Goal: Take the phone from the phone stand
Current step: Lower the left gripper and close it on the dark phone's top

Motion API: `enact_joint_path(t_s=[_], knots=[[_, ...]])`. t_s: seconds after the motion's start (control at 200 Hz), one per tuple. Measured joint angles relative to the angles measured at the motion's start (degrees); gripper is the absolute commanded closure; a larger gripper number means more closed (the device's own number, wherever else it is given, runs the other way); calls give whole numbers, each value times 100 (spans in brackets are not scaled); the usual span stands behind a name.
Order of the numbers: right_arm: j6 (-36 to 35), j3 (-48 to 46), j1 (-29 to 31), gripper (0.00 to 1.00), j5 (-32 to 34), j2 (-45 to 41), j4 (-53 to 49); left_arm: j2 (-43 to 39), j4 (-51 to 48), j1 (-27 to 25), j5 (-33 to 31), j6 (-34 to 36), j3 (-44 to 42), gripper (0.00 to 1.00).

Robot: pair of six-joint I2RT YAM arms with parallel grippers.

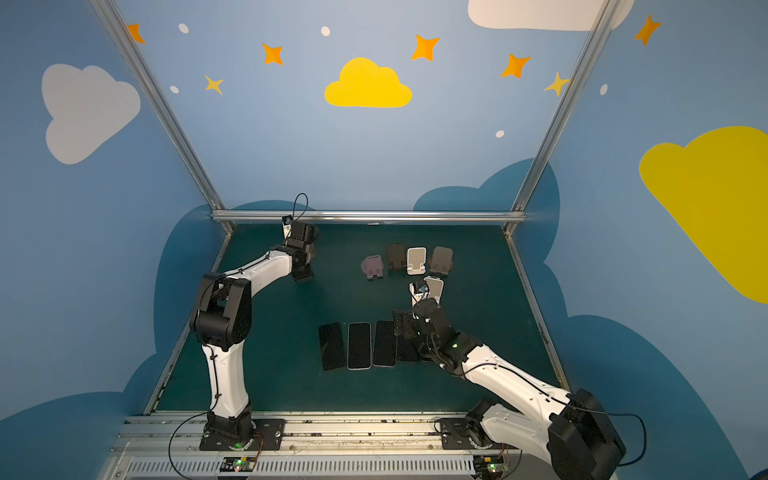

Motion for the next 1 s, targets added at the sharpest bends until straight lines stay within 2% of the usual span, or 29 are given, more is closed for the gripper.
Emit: enact_joint_path(t_s=[1.001], knots=[[90, 2, 0, 9, -98, -42, -92, -382, -175, -15, 177, 304, -254, 33]])
